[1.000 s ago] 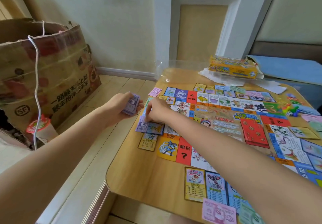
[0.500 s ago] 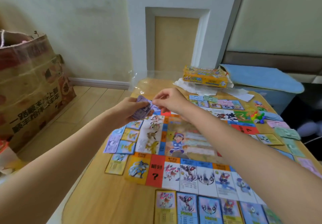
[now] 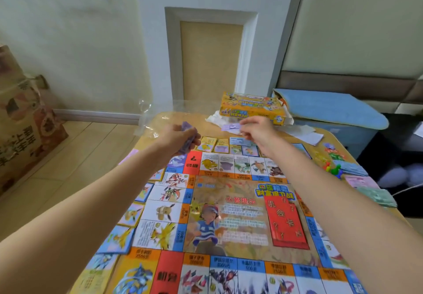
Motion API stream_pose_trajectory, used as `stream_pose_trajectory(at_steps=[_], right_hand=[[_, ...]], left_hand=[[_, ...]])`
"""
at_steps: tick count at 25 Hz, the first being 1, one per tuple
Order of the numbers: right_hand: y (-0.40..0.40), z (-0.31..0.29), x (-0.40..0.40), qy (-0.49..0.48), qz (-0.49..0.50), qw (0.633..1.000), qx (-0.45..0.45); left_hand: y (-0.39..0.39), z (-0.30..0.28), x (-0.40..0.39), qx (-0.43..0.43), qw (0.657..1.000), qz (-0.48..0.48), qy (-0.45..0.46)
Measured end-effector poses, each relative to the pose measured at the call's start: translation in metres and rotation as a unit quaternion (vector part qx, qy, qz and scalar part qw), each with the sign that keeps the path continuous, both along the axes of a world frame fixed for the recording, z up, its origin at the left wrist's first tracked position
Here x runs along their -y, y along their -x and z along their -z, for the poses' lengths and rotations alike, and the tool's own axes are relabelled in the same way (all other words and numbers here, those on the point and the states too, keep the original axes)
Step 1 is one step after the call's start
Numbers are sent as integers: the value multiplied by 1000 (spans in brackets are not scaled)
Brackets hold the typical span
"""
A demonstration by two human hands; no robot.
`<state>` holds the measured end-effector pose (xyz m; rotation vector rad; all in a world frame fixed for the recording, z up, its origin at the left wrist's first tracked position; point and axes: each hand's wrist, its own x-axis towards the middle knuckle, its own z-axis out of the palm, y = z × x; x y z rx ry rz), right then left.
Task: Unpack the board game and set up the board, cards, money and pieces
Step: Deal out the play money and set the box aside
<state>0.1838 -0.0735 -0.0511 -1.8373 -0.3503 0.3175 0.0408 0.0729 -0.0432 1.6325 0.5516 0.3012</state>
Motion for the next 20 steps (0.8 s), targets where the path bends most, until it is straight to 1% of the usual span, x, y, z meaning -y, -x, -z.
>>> stream_pose_trajectory(at_steps=[2, 5, 9, 11, 12, 13, 15, 17, 18, 20], right_hand=[[-17, 11, -11, 41, 24, 998, 30], [-20, 28, -32, 116, 7, 990, 75], [-16, 38, -41, 263, -17, 947, 185], [-16, 42, -40, 305, -22, 927, 217], [-15, 42, -39, 307, -17, 924, 228], [-15, 40, -38, 289, -9, 929, 233], [-11, 27, -33, 207, 12, 951, 228], [-3, 4, -22, 140, 5, 964, 228], [1, -7, -15, 121, -21, 966, 229], [17, -28, 6, 98, -124, 963, 217]], left_hand=[[-4, 5, 0, -10, 1000, 6, 4], [-8, 13, 0, -23, 1000, 18, -3], [-12, 16, -3, -26, 999, 18, 17], [-11, 16, -1, -24, 998, 38, 47], [-10, 16, 0, -27, 997, 50, 60], [-9, 15, 1, -33, 995, 62, 70], [-6, 12, 2, -43, 991, 92, 91], [-3, 9, 5, -44, 985, 127, 111], [-2, 7, 9, -50, 982, 144, 114], [-1, 3, 24, -73, 975, 180, 112]])
